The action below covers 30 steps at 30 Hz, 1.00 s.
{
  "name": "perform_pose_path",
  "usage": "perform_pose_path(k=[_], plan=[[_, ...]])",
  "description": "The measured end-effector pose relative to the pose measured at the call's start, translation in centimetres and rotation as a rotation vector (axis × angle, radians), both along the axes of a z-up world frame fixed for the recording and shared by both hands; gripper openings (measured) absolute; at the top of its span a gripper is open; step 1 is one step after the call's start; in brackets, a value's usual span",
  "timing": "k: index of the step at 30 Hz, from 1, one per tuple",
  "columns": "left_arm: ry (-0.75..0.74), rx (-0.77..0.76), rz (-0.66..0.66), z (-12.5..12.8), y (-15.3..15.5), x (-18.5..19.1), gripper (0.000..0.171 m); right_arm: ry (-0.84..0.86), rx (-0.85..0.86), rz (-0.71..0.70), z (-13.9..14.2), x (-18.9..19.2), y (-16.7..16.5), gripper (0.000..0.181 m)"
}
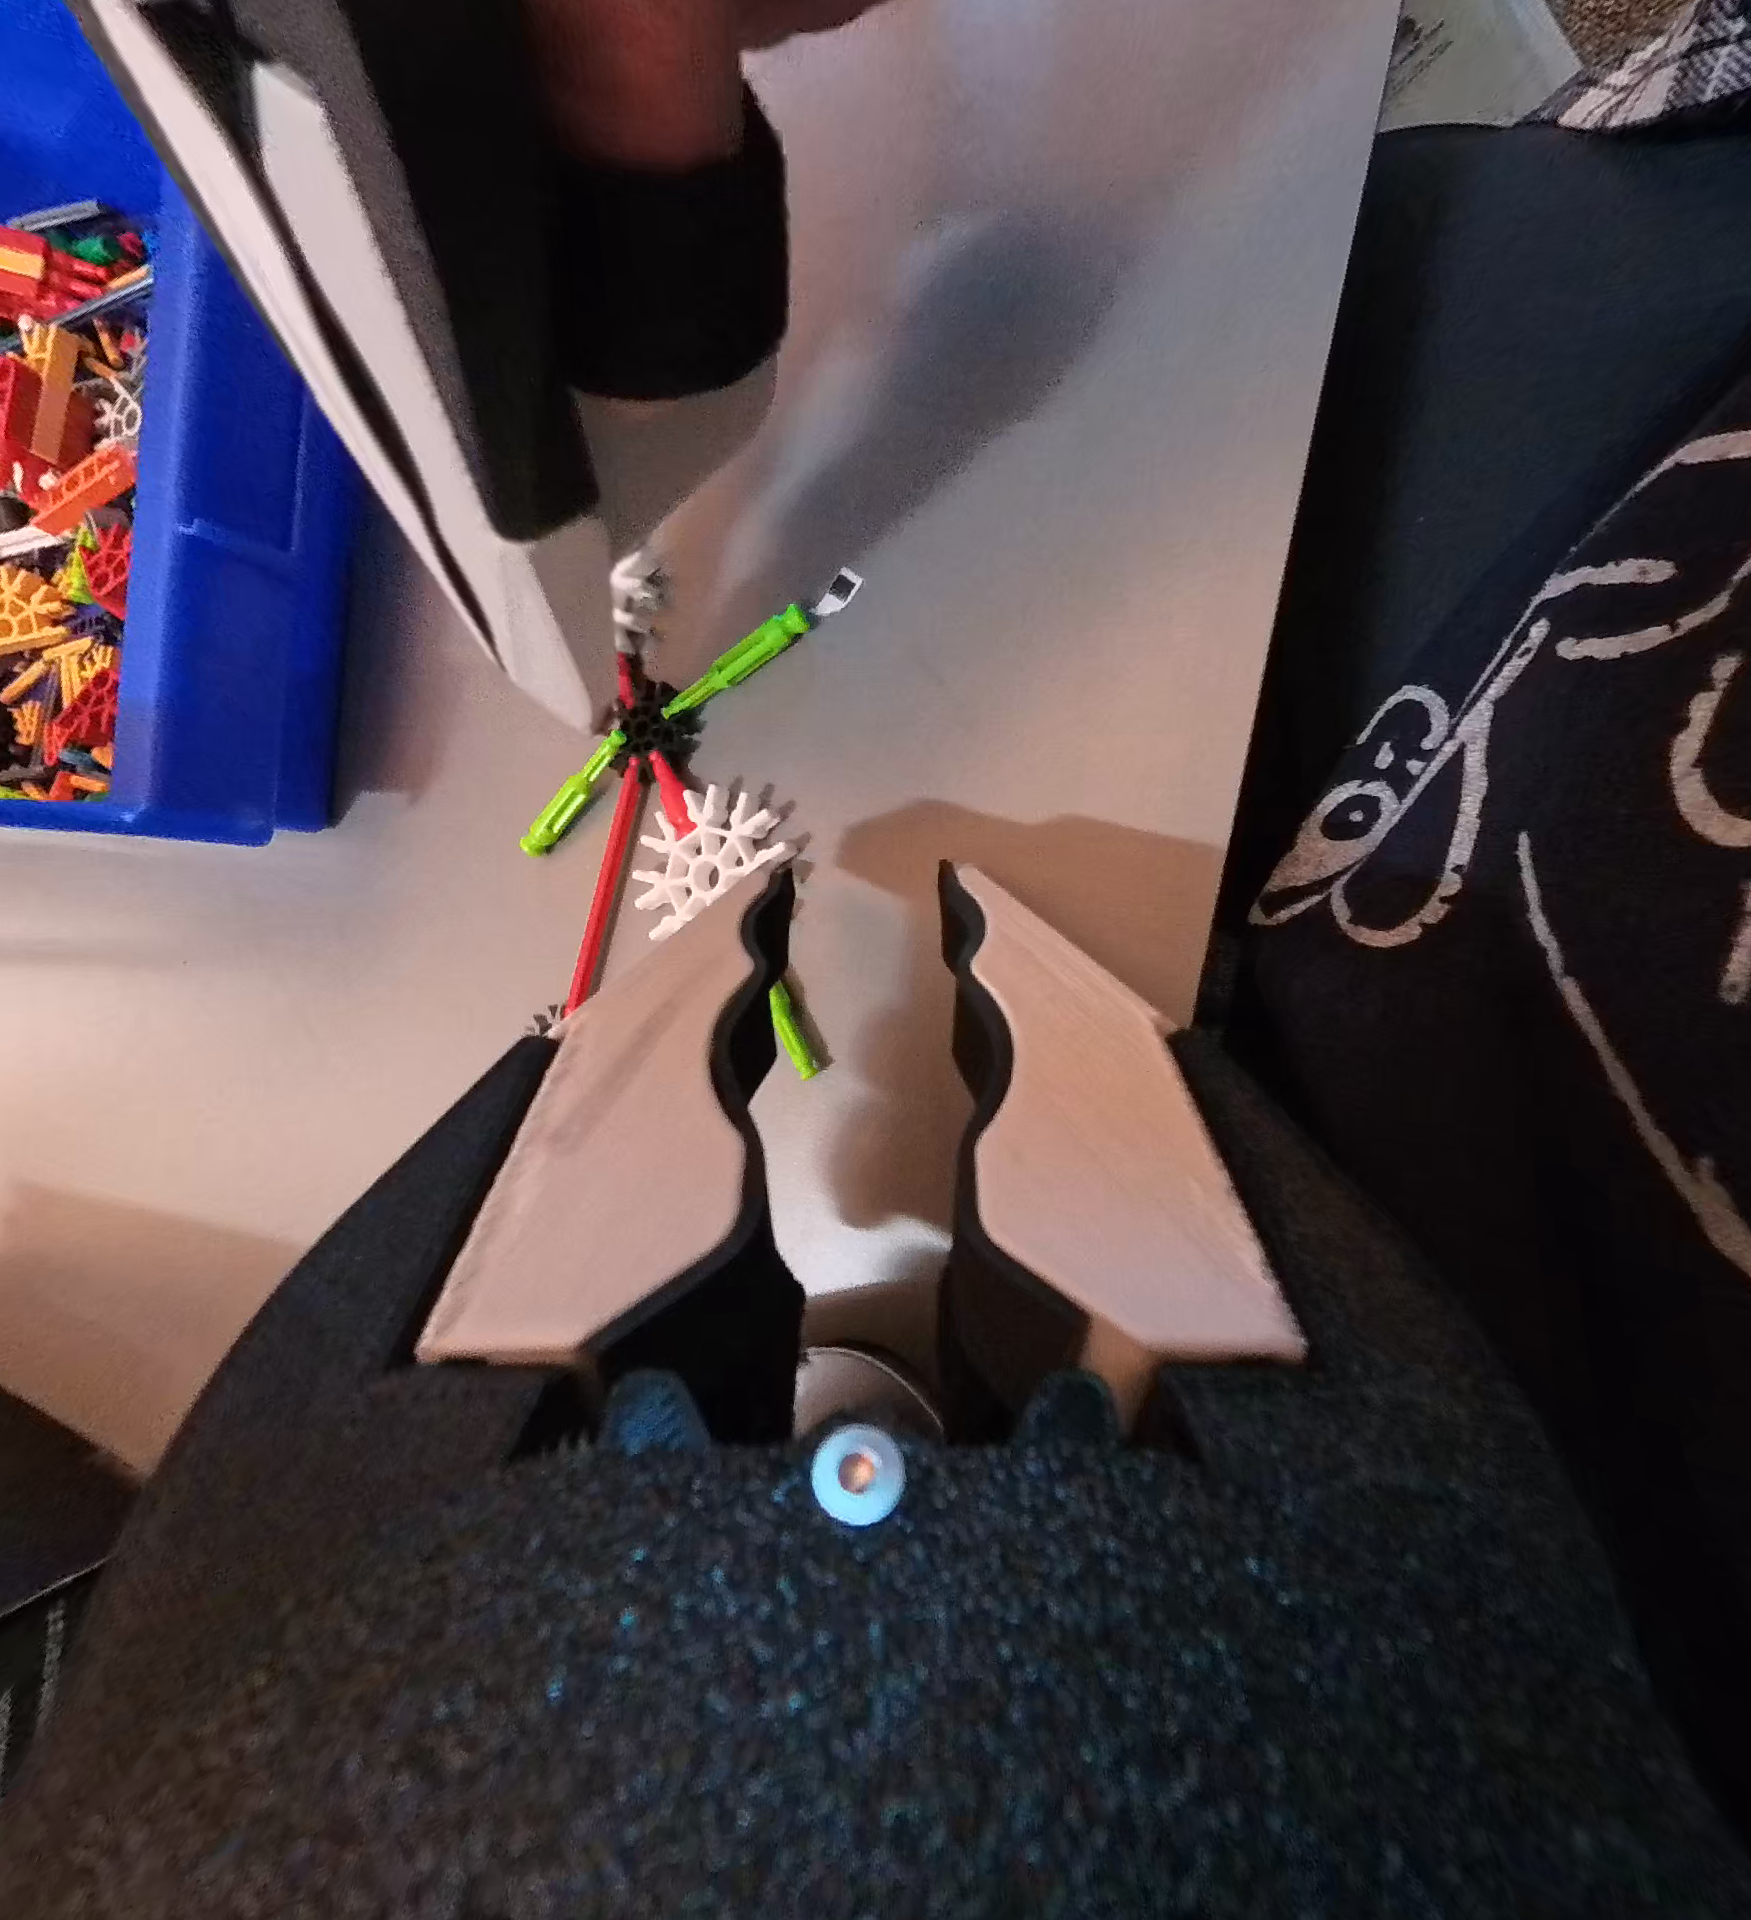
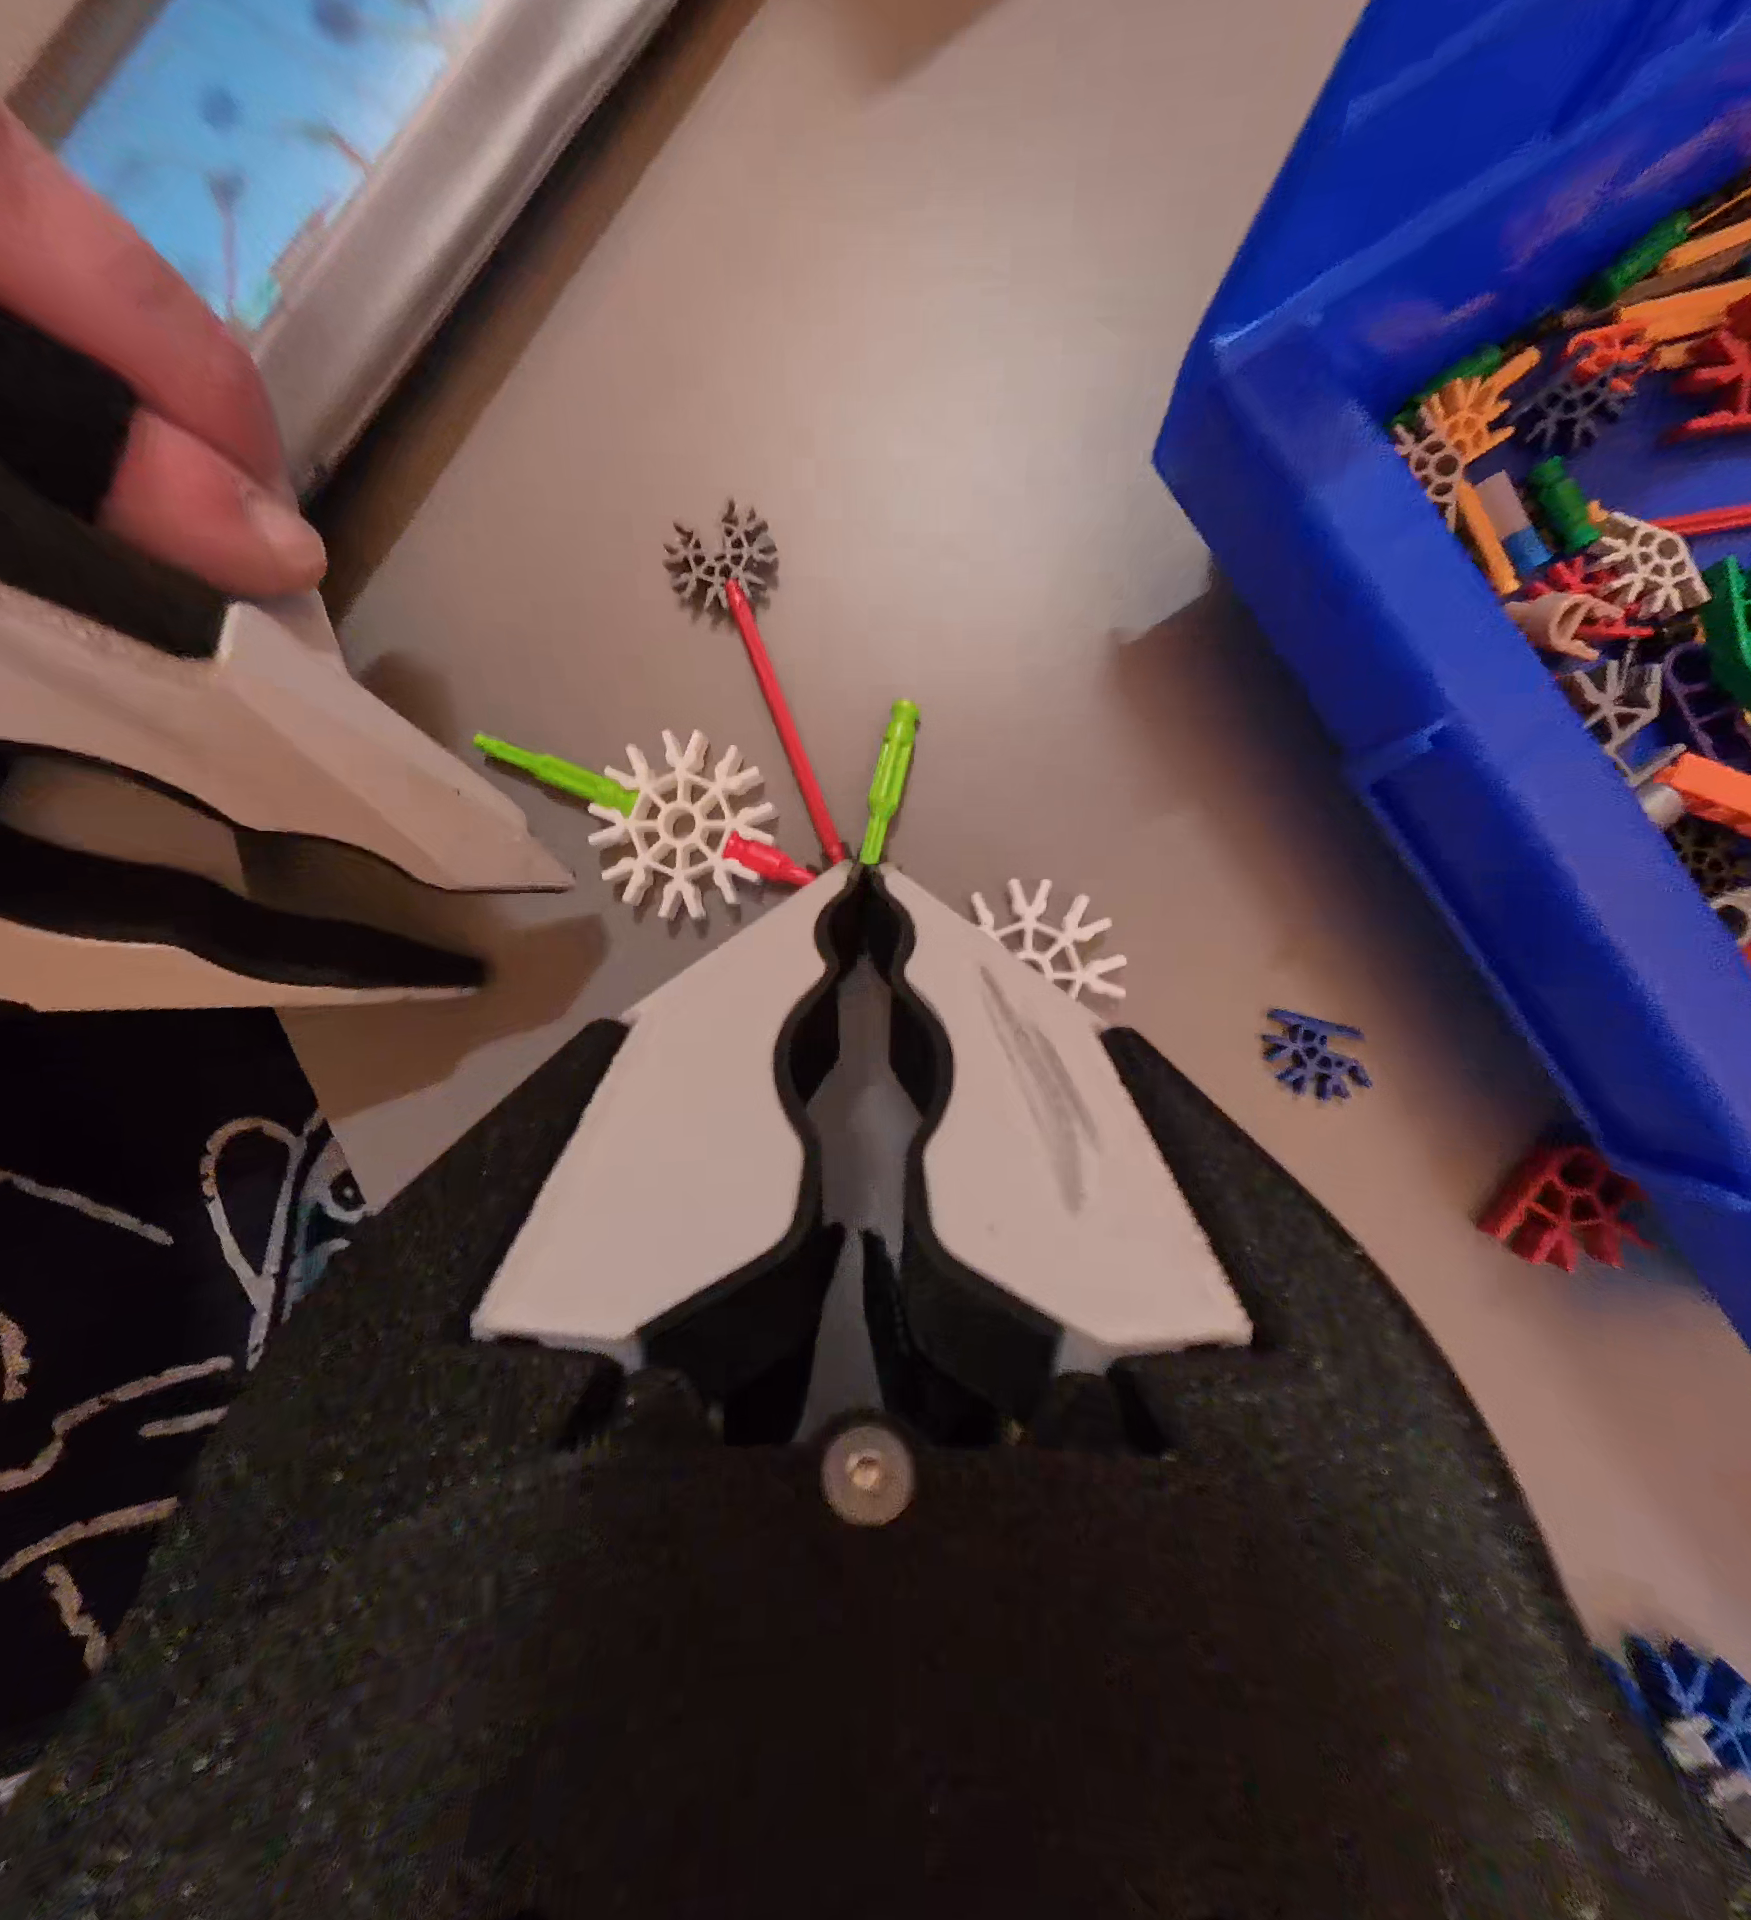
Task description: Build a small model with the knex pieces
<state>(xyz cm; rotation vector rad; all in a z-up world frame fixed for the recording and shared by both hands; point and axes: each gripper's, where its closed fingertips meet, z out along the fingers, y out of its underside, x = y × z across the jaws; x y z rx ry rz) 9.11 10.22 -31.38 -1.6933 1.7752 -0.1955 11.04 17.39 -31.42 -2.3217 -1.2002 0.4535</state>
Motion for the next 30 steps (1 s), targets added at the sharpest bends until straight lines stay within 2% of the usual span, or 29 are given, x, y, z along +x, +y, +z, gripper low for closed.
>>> perform_pose_path(k=[21, 27, 30], plan=[[0.021, -0.007, -0.009, -0.4, 0.8, 0.4, 0.023, 0.019, 0.021, -0.012, -0.5, -0.8, 0.4, 0.000], [-0.034, 0.022, 0.012, 1.2, 2.0, 0.2, 0.030, 0.017, 0.021, -0.012, -0.6, -0.6, 0.3, 0.000], [-0.003, 0.027, 0.013, 0.3, 2.5, 0.0, 0.032, 0.017, 0.021, -0.013, -0.7, -0.6, 0.3, 0.000]])
